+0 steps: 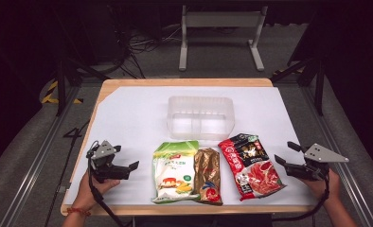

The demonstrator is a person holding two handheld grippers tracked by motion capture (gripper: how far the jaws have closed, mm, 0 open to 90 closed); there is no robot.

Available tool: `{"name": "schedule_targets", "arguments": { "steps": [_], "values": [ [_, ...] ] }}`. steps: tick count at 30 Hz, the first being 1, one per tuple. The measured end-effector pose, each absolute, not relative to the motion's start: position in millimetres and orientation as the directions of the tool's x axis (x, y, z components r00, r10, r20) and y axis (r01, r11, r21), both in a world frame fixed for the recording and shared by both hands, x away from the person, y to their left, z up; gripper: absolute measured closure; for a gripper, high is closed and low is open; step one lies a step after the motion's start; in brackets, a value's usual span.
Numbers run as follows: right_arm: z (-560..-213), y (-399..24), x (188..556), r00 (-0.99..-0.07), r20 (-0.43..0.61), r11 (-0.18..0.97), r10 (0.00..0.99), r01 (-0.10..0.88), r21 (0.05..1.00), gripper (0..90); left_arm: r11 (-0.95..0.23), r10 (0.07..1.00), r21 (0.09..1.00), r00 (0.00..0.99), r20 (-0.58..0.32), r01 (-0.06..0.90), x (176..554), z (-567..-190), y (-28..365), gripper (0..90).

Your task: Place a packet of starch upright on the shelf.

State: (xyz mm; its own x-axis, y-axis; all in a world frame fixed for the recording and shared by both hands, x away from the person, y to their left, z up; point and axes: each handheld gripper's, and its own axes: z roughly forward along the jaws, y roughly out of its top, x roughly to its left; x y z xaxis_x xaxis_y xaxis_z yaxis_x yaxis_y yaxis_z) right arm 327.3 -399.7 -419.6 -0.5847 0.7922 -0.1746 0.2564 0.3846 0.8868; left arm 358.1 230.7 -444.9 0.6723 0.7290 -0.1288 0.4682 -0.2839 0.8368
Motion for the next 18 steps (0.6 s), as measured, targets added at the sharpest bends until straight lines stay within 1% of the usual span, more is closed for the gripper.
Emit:
{"name": "schedule_targets", "arguments": {
  "steps": [1,3,5,6,8,11,12,14,15,18],
  "values": [
    [-420,-399,328,-0.584,-0.175,0.390,0.792,0.264,0.882,29.1,-0.284,0.712,0.836,0.687,-0.144,0.469,357,-445,232,3.1],
    [-422,-398,328,-0.588,-0.167,0.392,0.791,0.280,0.876,28.7,-0.304,0.664,0.831,0.729,-0.167,0.467,357,-445,232,1.9],
    [-422,-398,328,-0.586,-0.151,0.379,0.796,0.288,0.880,28.8,-0.330,0.630,0.825,0.758,-0.170,0.460,356,-446,227,4.3],
    [-422,-397,328,-0.584,-0.149,0.378,0.798,0.293,0.878,28.9,-0.330,0.630,0.825,0.758,-0.170,0.460,356,-446,227,3.8],
    [-422,-397,329,-0.583,-0.148,0.379,0.799,0.297,0.877,29.1,-0.323,0.597,0.822,0.775,-0.207,0.469,356,-446,222,4.5],
    [-423,-396,330,-0.582,-0.150,0.384,0.799,0.302,0.873,30.2,-0.354,0.561,0.813,0.801,-0.210,0.462,355,-447,213,5.1],
    [-423,-396,330,-0.583,-0.149,0.385,0.799,0.305,0.871,29.8,-0.350,0.552,0.811,0.803,-0.226,0.469,355,-447,210,5.2],
    [-424,-395,330,-0.578,-0.150,0.387,0.802,0.312,0.868,28.6,-0.348,0.542,0.809,0.806,-0.238,0.473,355,-447,205,5.6],
    [-424,-395,329,-0.579,-0.147,0.385,0.802,0.313,0.868,28.6,-0.339,0.532,0.808,0.807,-0.258,0.482,355,-448,201,5.6],
    [-425,-394,328,-0.585,-0.150,0.392,0.797,0.313,0.865,28.8,-0.352,0.516,0.798,0.813,-0.270,0.489,358,-449,196,5.9]
  ]
}}
